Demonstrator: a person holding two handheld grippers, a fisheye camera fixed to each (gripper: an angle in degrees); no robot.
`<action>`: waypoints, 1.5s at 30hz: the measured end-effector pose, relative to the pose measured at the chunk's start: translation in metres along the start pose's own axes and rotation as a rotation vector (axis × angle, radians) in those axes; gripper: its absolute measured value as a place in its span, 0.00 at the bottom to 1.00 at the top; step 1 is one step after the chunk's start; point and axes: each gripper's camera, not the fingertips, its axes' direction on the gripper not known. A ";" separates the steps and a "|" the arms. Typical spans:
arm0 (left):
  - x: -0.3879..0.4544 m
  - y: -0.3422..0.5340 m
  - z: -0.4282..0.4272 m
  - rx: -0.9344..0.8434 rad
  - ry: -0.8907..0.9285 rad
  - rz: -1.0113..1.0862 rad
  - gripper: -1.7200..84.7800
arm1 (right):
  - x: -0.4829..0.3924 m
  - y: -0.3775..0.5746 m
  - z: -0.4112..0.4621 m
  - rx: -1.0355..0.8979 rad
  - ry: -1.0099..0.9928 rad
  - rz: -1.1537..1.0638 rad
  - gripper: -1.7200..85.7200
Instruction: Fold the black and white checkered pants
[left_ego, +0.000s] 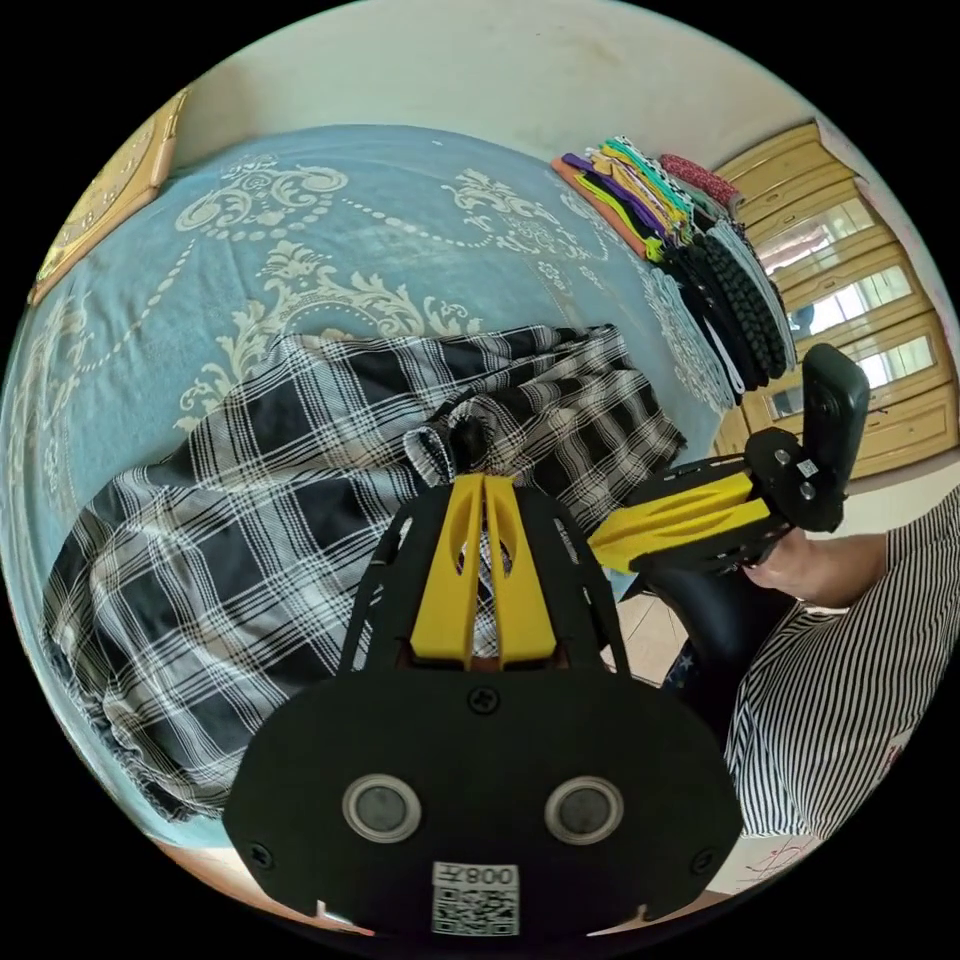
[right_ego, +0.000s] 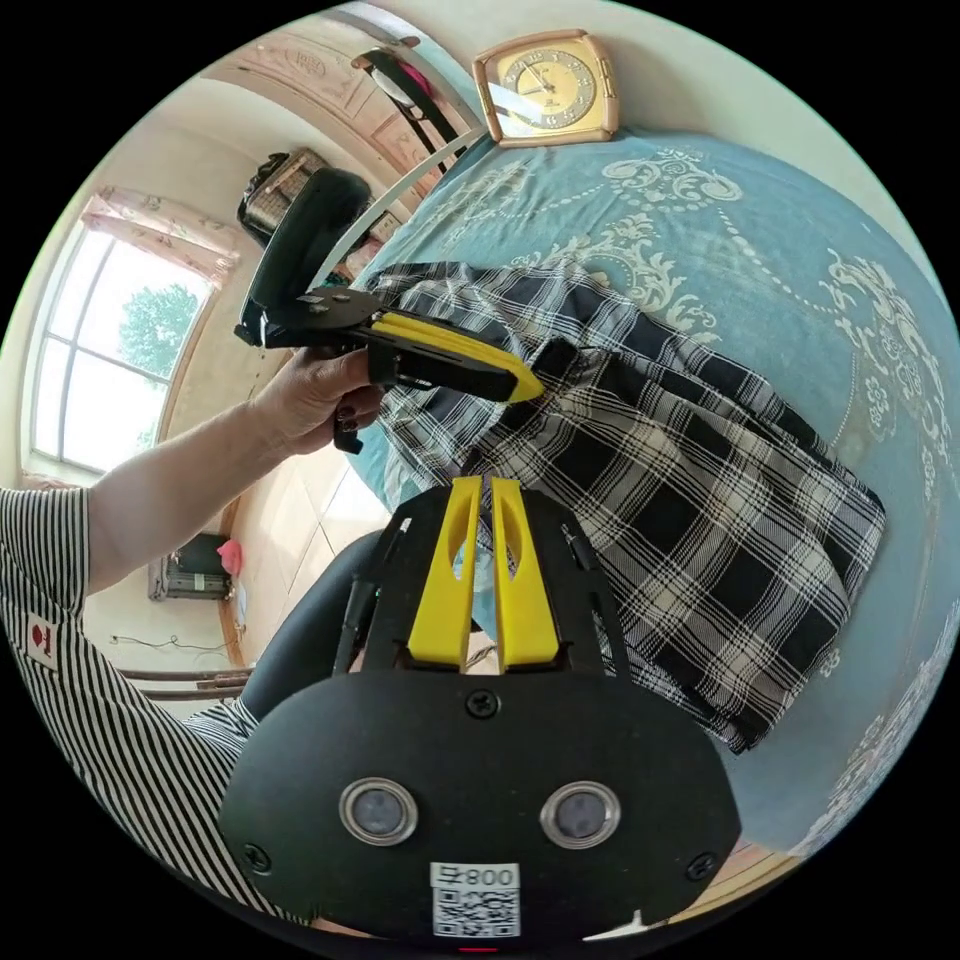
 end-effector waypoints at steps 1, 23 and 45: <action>-0.002 0.005 -0.001 0.017 0.015 -0.018 0.02 | 0.008 0.000 0.001 0.000 0.001 0.036 0.03; 0.055 0.075 0.011 0.092 -0.012 -0.151 0.03 | 0.110 0.030 -0.052 0.055 -0.078 0.301 0.02; 0.270 0.077 0.134 -0.065 -0.061 0.306 0.12 | 0.217 0.088 -0.141 0.143 -0.137 0.455 0.03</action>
